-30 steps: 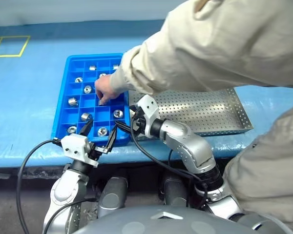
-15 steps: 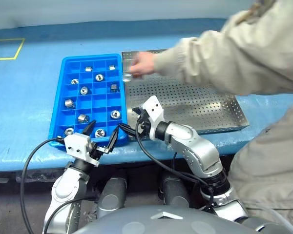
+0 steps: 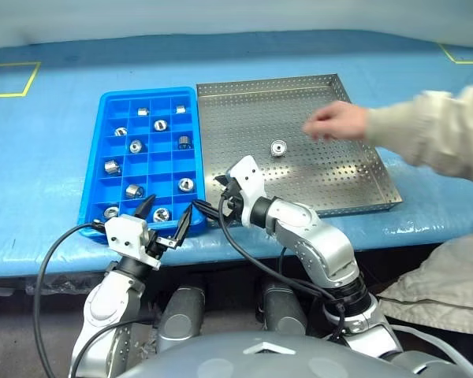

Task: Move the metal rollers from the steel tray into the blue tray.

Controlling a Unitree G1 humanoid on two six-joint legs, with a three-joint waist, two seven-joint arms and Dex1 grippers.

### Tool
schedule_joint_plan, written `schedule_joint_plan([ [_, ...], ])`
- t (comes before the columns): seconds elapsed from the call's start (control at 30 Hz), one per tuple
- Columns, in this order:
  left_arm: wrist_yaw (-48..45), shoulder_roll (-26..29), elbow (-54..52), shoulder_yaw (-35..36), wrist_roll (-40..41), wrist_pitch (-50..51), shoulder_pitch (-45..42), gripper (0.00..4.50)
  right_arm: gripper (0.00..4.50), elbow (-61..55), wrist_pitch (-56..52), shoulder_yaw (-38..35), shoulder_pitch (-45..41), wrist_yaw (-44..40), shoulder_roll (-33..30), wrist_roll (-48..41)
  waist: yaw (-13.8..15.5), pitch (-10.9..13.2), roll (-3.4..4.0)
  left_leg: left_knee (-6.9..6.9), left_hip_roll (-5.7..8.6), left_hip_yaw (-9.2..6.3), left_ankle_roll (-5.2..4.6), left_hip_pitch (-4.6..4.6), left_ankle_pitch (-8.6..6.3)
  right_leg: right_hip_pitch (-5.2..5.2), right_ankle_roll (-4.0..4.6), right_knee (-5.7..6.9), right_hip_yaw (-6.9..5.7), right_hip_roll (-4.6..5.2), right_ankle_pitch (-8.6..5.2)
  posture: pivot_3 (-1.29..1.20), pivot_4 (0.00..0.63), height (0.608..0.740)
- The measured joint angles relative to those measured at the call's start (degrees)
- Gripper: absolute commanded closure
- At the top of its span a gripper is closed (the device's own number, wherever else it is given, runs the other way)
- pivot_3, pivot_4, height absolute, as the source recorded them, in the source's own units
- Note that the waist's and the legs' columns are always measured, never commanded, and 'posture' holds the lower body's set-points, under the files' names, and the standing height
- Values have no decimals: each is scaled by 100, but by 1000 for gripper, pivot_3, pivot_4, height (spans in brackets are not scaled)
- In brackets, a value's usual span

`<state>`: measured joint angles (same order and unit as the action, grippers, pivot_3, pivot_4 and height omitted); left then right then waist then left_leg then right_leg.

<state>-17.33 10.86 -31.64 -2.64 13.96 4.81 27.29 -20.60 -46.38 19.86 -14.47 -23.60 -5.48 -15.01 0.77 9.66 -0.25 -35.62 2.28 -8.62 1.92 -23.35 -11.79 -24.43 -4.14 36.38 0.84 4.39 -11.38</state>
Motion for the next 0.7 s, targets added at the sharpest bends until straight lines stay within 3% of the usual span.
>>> schedule_joint_plan([
  [0.27,66,-27,20,-175,-99,64,-117,0,21,1166,797,-188,-949,1081,506,823,2,0,-1,-16,1,6,6,10,4,-2,3,38,6,0,-2,126,150,740],
  [0.5,87,-38,48,-369,-233,123,-279,0,21,3425,1714,-1582,-2076,3160,1043,1401,-4,0,-1,-13,2,10,9,19,11,0,8,46,10,-1,1,129,150,740],
  [0.7,96,-52,90,-476,-255,124,-332,0,21,4818,2276,-2338,-2583,3987,1231,1372,-88,0,0,11,1,23,7,39,12,2,14,47,23,-2,-1,133,150,740],
])
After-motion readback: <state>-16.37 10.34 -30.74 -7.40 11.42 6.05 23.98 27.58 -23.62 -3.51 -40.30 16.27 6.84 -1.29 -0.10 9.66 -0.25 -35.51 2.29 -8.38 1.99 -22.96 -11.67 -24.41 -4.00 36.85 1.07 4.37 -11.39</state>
